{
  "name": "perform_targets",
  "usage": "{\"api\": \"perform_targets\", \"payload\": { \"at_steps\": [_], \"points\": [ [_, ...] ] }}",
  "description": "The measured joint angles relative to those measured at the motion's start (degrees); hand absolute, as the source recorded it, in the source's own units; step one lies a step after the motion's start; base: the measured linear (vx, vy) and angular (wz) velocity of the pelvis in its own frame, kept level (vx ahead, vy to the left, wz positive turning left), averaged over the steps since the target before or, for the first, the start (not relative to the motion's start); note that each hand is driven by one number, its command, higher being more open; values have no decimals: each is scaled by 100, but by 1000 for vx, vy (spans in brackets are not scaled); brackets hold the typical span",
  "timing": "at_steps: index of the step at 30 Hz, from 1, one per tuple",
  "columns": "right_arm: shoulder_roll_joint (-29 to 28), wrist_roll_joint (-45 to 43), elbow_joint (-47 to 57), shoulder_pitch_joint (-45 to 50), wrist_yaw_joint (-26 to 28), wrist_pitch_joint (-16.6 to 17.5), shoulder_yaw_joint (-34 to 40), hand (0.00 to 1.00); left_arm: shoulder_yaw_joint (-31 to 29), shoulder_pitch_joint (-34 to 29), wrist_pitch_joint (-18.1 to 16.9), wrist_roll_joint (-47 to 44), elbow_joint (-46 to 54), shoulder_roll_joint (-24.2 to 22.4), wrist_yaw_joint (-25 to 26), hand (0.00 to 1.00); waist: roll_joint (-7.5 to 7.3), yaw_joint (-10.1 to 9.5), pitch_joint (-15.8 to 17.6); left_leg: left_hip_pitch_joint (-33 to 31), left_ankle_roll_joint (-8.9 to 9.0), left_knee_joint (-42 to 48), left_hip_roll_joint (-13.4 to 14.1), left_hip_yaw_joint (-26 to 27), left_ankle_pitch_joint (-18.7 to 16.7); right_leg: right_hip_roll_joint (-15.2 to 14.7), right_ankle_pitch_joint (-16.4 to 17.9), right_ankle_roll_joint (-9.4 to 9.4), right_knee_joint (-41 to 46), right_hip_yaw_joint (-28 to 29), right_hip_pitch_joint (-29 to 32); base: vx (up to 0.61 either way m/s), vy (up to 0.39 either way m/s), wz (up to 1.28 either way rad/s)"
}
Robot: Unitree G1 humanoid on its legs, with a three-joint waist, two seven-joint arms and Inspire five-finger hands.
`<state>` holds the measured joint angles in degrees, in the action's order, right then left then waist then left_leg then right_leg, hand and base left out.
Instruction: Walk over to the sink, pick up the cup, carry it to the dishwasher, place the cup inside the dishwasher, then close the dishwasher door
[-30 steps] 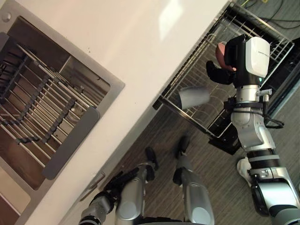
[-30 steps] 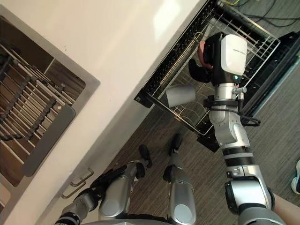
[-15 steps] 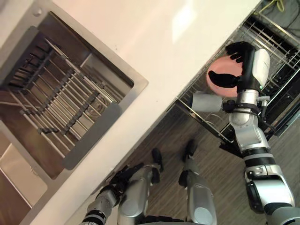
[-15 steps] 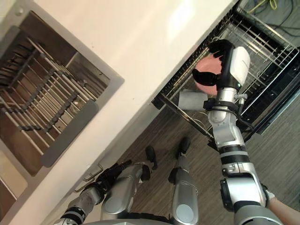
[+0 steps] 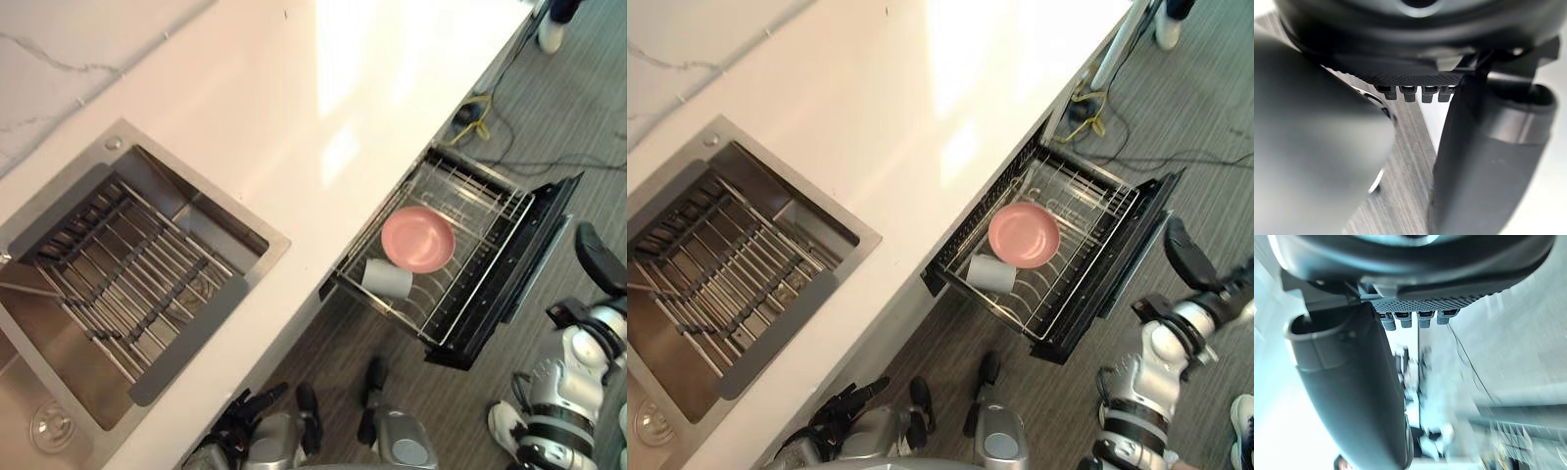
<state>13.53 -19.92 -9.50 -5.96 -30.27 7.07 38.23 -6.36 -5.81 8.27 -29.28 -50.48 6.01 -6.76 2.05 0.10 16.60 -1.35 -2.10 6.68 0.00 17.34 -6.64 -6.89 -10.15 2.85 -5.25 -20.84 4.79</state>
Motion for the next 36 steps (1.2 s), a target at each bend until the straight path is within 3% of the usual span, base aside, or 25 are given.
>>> {"api": "perform_targets", "payload": {
  "at_steps": [5, 6, 9, 12, 14, 17, 21, 29, 33, 35, 36],
  "points": [
    [-109, -686, -856, 294, 139, 20, 311, 100, -9, -126, -6, -2, -201, 37, -76, 100, -15, 97, -280, 94, 8, -24, 2, 49, -1, -9, 116, -8, -4, 18, -78, -42, 2, -4],
    [-205, -794, -1085, 349, 201, 10, 349, 0, -9, -126, -1, -2, -242, 39, -77, 100, 6, 102, -292, 87, 22, -31, 17, 81, 6, -7, 137, -42, -4, 15, -61, -57, -20, -13],
    [-367, -983, -1578, 379, 334, -54, 359, 0, -9, -115, 8, -4, -273, 36, -83, 100, 63, 97, -302, -23, 104, -36, 57, 181, -11, 10, 117, -71, -3, -5, 68, -37, -22, -20],
    [-314, -1230, -1978, 62, 446, -105, 150, 0, 50, 117, 64, -5, -384, 21, -175, 100, 205, 88, -144, -443, 134, 31, 74, 368, 9, -4, -16, -208, 35, -7, 571, -17, -18, -32],
    [-82, -1412, -2424, -330, 567, -114, 93, 0, 156, 307, 103, -60, -387, -26, -215, 100, 417, 82, 200, -570, 123, 39, 79, 350, 124, -2, -106, -237, 45, -29, 705, 18, -13, 3],
    [181, -1417, -2703, -820, 799, -125, -204, 0, 186, 357, 143, -127, -353, -148, -250, 100, 715, 70, 463, -550, 158, 39, 99, 256, 148, -6, -56, -272, 191, -45, 741, 37, 18, 3],
    [638, -1340, -3141, -1382, 1266, -125, -653, 0, 309, 375, 135, -350, -342, -216, -272, 100, 953, -2, 584, -553, 214, 42, 34, -14, 189, -159, 213, -207, 581, -206, 821, 6, 62, 23],
    [1138, -347, -3599, -1459, 1276, -157, -1119, 0, 395, 379, 116, -678, -428, -238, -217, 100, 989, -39, 608, -530, 487, -47, -221, -666, 521, -646, 607, -138, 1119, -919, 683, -17, 44, 45],
    [1225, -274, -3911, -1464, 1231, -178, -1286, 0, 423, 378, 20, -738, -510, -259, -185, 100, 966, -112, 588, -184, 390, -367, -388, -1275, 662, -1285, 1333, -91, 2302, -1680, 548, -22, -1, 88],
    [1309, -221, -3992, -1471, 1229, -258, -1393, 0, 398, 378, 16, -787, -591, -258, -145, 100, 914, -225, 503, -93, 139, -522, -559, -1680, 842, -1723, 1696, -33, 2983, -2054, 482, -43, -38, 93],
    [1312, -218, -3994, -1473, 1229, -264, -1395, 0, 398, 378, 16, -789, -591, -258, -142, 100, 909, -229, 499, -89, 139, -528, -565, -1695, 848, -1736, 1701, -32, 3007, -2067, 477, -31, -69, 102]
  ]
}}
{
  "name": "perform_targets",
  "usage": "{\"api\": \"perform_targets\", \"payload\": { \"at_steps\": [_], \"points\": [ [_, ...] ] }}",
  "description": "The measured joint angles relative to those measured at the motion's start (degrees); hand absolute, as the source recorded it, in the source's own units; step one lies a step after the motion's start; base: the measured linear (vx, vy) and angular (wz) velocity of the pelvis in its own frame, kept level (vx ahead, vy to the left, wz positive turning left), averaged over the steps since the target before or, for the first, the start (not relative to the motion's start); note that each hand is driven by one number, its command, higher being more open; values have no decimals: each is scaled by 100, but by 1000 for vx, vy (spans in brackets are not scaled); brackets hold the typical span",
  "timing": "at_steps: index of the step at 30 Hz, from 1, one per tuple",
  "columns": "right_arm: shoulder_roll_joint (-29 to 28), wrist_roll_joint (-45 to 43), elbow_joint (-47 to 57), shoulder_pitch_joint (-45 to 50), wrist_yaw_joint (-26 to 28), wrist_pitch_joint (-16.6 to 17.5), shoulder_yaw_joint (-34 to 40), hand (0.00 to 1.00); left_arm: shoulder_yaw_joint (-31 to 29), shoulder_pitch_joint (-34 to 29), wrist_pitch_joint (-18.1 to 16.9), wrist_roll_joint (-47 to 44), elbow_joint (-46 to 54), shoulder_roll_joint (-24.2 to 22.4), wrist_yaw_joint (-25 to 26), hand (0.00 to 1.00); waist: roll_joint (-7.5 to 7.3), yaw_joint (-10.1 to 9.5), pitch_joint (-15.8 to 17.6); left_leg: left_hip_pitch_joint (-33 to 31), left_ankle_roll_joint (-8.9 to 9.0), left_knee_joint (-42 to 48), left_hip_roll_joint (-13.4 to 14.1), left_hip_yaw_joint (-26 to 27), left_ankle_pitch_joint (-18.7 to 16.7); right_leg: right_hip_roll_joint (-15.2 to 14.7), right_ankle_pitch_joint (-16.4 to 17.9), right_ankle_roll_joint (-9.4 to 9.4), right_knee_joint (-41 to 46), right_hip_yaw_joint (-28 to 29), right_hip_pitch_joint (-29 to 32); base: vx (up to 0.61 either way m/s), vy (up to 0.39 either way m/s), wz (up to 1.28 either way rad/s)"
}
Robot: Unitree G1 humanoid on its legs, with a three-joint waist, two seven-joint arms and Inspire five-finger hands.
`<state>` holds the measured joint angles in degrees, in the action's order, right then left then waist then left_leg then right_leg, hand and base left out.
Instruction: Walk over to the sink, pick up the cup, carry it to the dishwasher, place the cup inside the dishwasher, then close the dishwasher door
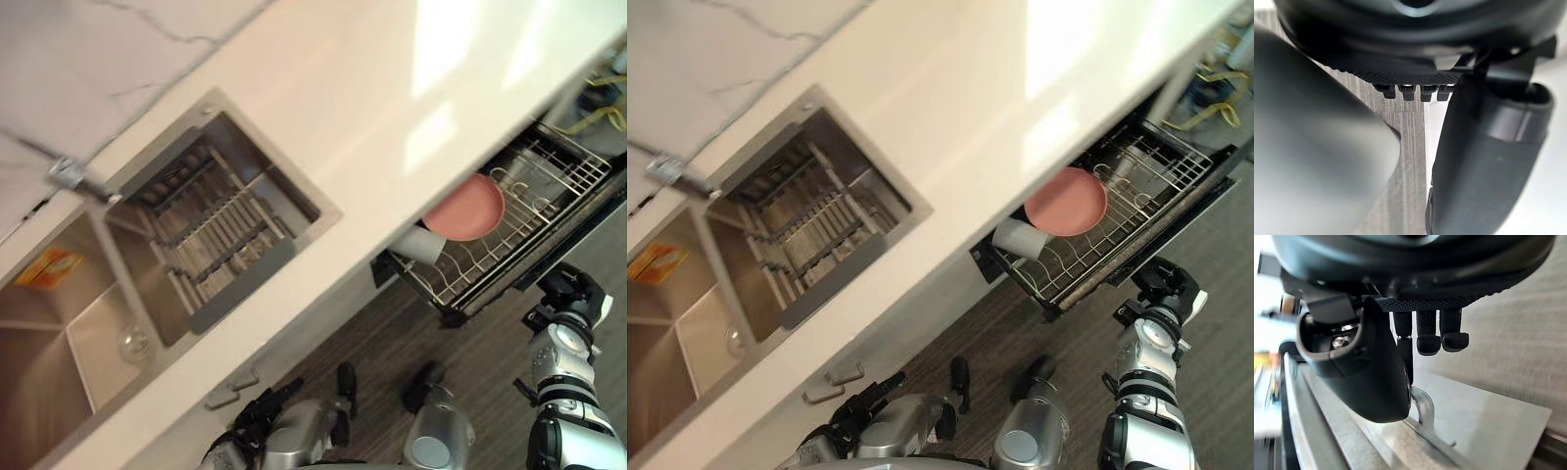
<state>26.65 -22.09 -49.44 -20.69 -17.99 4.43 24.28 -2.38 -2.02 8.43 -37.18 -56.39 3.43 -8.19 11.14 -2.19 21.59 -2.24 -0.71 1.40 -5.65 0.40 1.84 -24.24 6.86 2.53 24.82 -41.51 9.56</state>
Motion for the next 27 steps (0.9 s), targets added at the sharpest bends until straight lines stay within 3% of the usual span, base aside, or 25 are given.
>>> {"api": "perform_targets", "payload": {
  "at_steps": [2, 6, 8, 9, 13, 16, 19, 22, 25, 27],
  "points": [
    [38, 156, -281, -142, 13, -204, -186, 0, -6, -76, 4, -4, -54, -23, 72, 100, -40, -189, -264, 247, 25, -229, -90, -472, 186, -299, 271, 16, 414, -456, -339, -10, -101, 92],
    [-55, 323, -434, -258, 522, -482, -1015, 0, -33, -486, -193, 8, -11, -103, 72, 100, -138, -469, -754, 473, 61, -337, -33, -854, 239, -318, 471, 52, 499, -914, -807, 9, -139, 52],
    [-104, 380, -671, -354, 448, -601, -989, 0, -86, -625, -286, 17, 50, -118, 56, 100, -184, -583, -837, 532, 79, -349, -2, -935, 250, -296, 508, 55, 495, -1037, -948, -1, -117, 25],
    [-115, 466, -735, -345, 532, -603, -1026, 100, -143, -735, -325, 25, 99, -106, -5, 100, -236, -597, -852, 532, 99, -361, 23, -937, 264, -264, 510, 53, 482, -1049, -955, -9, -76, 8],
    [-209, 707, -738, -338, 646, -721, -1137, 100, -165, -844, -393, 549, 161, 27, -111, 100, -361, -619, -926, 541, 156, -367, 134, -910, 294, -101, 470, 5, 345, -1034, -980, -20, -92, -6],
    [-510, 575, -622, -169, 1035, -713, -1140, 100, -149, -908, -431, 793, 228, 115, -180, 100, -458, -626, -974, 598, 264, -354, 283, -762, 254, 144, 380, -63, 119, -895, -979, -22, -66, -28],
    [-975, 415, -283, 502, 1575, -381, -1132, 100, -130, -952, -384, 790, 227, 162, -193, 100, -534, -647, -1075, 674, 385, -315, 413, -586, 167, 377, 280, -104, -123, -737, -1030, -34, -55, -33],
    [-1355, 415, -532, 1087, 2006, -102, -1064, 100, -160, -951, -363, 792, 215, 166, -196, 100, -542, -619, -1076, 721, 360, -293, 538, -365, 116, 661, 153, -83, -469, -548, -1034, -60, -31, -43],
    [-1596, 377, -1123, 1656, 2415, -73, -750, 100, -321, -938, -284, 792, 174, 159, -229, 100, -592, -576, -1070, 656, 341, -240, 687, -172, 57, 958, 56, -55, -890, -459, -1024, -46, -33, -36],
    [-1809, 684, -1334, 2112, 2507, -59, -675, 100, -593, -904, -159, 792, 54, 191, -269, 100, -743, -447, -1091, 541, 323, -196, 739, -102, -13, 1025, 56, -55, -957, -464, -925, -11, -51, -29]
  ]
}}
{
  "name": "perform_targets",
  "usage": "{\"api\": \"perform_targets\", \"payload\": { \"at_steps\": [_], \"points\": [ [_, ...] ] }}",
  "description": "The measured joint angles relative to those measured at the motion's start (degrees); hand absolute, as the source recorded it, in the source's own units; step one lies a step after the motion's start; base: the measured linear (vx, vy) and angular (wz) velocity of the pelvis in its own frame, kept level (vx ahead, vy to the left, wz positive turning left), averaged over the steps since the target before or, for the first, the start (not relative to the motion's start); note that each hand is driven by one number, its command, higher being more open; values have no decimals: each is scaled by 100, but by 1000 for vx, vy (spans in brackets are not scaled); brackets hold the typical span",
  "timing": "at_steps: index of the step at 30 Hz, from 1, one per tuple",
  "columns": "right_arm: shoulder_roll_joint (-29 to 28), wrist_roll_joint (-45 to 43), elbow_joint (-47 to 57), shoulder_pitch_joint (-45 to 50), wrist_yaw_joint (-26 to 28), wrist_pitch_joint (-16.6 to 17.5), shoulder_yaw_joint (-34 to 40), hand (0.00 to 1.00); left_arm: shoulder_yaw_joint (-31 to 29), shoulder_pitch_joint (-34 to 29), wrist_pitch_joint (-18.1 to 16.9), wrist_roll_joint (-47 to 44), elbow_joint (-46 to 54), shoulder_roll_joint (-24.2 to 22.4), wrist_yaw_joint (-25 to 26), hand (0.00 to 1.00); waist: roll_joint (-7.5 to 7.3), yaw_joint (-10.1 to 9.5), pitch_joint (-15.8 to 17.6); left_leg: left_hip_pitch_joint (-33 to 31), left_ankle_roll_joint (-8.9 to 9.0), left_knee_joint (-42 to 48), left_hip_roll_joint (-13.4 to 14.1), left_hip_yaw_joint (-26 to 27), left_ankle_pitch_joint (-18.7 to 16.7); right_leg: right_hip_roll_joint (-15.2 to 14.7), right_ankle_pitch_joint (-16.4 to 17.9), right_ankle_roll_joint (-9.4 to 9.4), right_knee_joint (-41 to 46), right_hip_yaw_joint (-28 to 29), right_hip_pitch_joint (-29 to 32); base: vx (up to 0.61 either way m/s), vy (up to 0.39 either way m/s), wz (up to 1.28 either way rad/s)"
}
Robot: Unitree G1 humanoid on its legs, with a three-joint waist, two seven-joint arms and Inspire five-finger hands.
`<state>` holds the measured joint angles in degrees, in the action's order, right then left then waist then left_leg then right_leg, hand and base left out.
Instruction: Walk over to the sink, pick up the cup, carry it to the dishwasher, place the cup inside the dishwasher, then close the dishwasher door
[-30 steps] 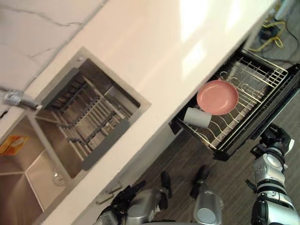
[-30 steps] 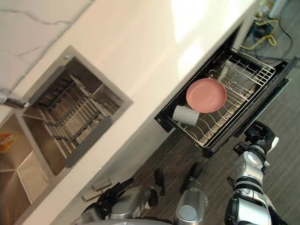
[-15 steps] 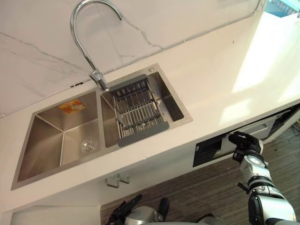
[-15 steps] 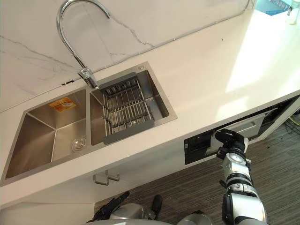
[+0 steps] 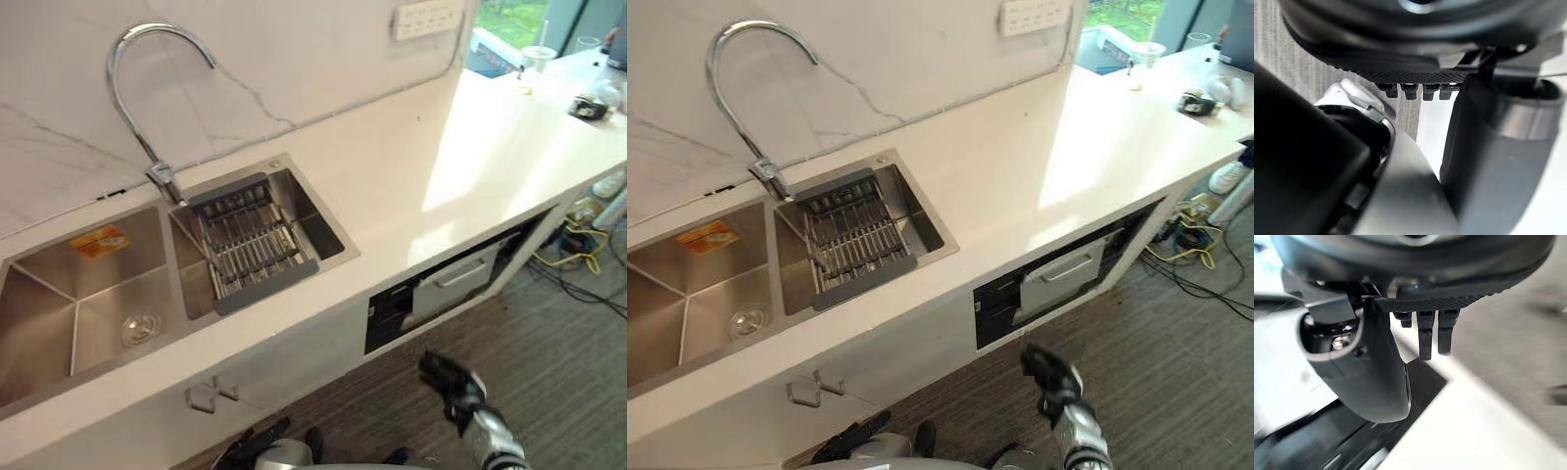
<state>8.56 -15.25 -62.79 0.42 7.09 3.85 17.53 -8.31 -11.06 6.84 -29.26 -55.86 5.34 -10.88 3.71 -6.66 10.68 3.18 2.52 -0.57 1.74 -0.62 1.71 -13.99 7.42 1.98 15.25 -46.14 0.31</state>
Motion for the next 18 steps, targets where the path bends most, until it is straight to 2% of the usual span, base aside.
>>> {"api": "perform_targets", "payload": {
  "at_steps": [1, 3, 4, 5, 6, 7, 8, 9, 10, 11, 12, 13, 14, 15, 16, 18],
  "points": [
    [-24, 65, -7, 64, 0, 0, 0, 100, -40, 14, 19, 0, -28, 15, -1, 100, -23, 13, 4, -2, -2, 5, 1, 4, -7, -1, 0, 0, 8, -5, 1, 5, -62, -14],
    [-146, 449, -133, 399, -34, -50, 20, 100, -220, 39, 102, 21, -100, 114, -18, 100, -272, 98, -36, -15, -49, 27, -90, -2, -65, -185, 31, -17, 291, -44, 88, 24, -48, 1],
    [-146, 462, -133, 438, -62, -70, 39, 100, -258, 54, 106, 69, -109, 139, -37, 100, -336, 105, -51, -29, -68, 77, -134, -28, -84, -244, 74, 23, 350, -120, 102, 65, -41, 29],
    [-152, 547, -149, 533, -122, -153, 89, 100, -252, 115, 103, 214, -115, 202, -67, 100, -465, 102, -119, -170, -90, 367, -262, -74, -205, -376, 111, 85, 412, -268, 118, 132, 1, 51],
    [-121, 648, -142, 680, -157, -167, 190, 100, -250, 117, 60, 262, -188, 194, -159, 100, -470, 124, -185, -245, -178, 777, -439, -33, -504, -589, 157, 155, 928, -143, 130, 139, 58, 65],
    [-107, 686, -155, 702, -175, -159, 247, 100, -301, 127, 7, 265, -277, 192, -194, 100, -510, 133, -156, -213, -467, 854, -511, -70, -717, -742, 199, 75, 1410, 247, 232, 98, 115, 74],
    [-191, 695, -158, 746, -208, -64, 463, 100, -381, 158, -91, 296, -429, 249, -206, 100, -686, 163, -138, -93, -550, 927, -657, -243, -800, -889, 168, 95, 2017, 1256, 415, 44, 88, 69],
    [-206, 741, -158, 750, -229, 13, 495, 100, -380, 160, -171, 351, -476, 270, -207, 100, -707, 215, -141, -12, -579, 928, -709, -370, -800, -888, 92, 34, 2266, 1739, 481, 73, 54, 91],
    [-225, 847, -142, 755, -239, 158, 481, 100, -361, 183, -309, 419, -509, 288, -187, 100, -678, 295, -110, 153, -674, 877, -764, -588, -791, -778, 27, 14, 2692, 2533, 707, 97, -33, 99],
    [-292, 938, -140, 759, -254, 317, 460, 100, -364, 190, -433, 459, -523, 279, -119, 100, -670, 359, -118, 205, -713, 880, -715, -827, -808, -284, 287, 97, 2450, 3139, 747, 87, -48, 98],
    [-354, 1004, -132, 746, -260, 386, 456, 100, -365, 182, -468, 456, -533, 276, -68, 100, -667, 393, -114, 209, -727, 873, -687, -957, -800, -33, 378, 85, 2255, 3369, 758, 69, -115, 102],
    [-496, 1038, -119, 729, -300, 481, 454, 100, -379, 190, -468, 447, -593, 276, 59, 100, -667, 461, -113, 232, -752, 826, -631, -1188, -784, 467, 432, 62, 1721, 3829, 752, 76, -153, 97],
    [-648, 1038, -104, 739, -373, 568, 453, 100, -441, 211, -409, 448, -612, 275, 169, 100, -686, 474, -112, 214, -706, 796, -656, -1349, -809, 760, 417, 84, 1125, 4128, 746, 76, -179, 92],
    [-674, 1043, -74, 755, -416, 613, 450, 100, -488, 212, -376, 448, -599, 284, 203, 100, -742, 479, -117, 195, -688, 807, -739, -1385, -818, 774, 390, 70, 805, 4210, 719, 99, -196, 73],
    [-690, 1116, -51, 766, -543, 683, 454, 100, -601, 251, -334, 465, -596, 255, 313, 100, -851, 499, -78, 220, -623, 871, -883, -1452, -857, 698, 163, -39, 828, 4280, 728, 149, -184, 41],
    [-725, 1523, 168, 838, -808, 762, 440, 100, -790, 165, -285, 436, -529, 76, 447, 100, -687, 475, -151, 234, -483, 856, -753, -1316, -924, 759, 313, -31, 843, 4231, 743, 110, -106, 15]
  ]
}}
